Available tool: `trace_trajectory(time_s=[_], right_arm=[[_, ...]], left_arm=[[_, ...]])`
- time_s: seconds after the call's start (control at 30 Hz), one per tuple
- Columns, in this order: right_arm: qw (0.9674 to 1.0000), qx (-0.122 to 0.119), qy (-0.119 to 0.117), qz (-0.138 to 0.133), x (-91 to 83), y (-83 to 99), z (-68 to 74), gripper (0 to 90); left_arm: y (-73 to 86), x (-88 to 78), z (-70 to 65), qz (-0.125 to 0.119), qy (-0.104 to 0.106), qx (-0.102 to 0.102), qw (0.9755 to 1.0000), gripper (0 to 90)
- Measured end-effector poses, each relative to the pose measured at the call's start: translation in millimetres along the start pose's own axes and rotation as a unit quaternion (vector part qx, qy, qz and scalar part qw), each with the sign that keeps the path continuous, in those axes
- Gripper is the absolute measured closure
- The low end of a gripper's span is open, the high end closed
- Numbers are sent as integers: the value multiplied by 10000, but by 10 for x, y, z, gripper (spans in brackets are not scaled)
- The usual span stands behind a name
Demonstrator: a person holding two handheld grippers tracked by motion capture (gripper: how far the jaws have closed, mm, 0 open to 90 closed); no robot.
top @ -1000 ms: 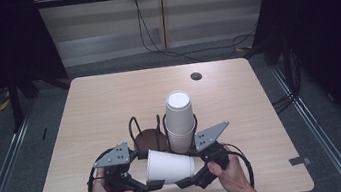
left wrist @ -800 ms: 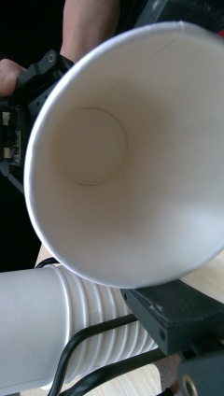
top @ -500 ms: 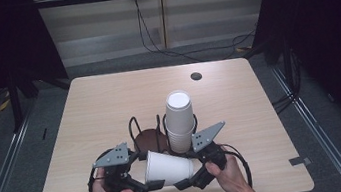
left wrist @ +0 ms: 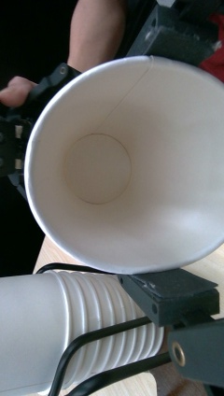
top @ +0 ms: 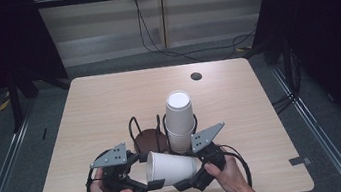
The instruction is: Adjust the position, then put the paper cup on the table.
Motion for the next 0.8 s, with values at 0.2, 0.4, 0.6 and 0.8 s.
trace_trajectory(time_s=[0.2,0.4,0.6,0.8], right_arm=[[9996,29,236,-129,-113,17,-6,145],[9987,83,459,-188,-180,48,-22,145],[9968,184,746,-233,-235,85,-45,150],[9946,253,965,-276,-259,104,-76,160]], left_arm=[[-6,-41,41,59,-122,-81,9999,143],[-24,-85,67,145,-242,-69,9996,142],[-24,-143,137,287,-332,-98,9990,142],[-38,-215,203,428,-445,-70,9981,142]])
Point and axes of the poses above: each handheld gripper's, and its own axes: x roughly forward along the jaws, y roughly out of its underside, z roughly to its left, the point moved 3 cm from there along x, roughly forward along the jaws, and after that the axes turned 9 degrees about -y, right-handed, at the moved point
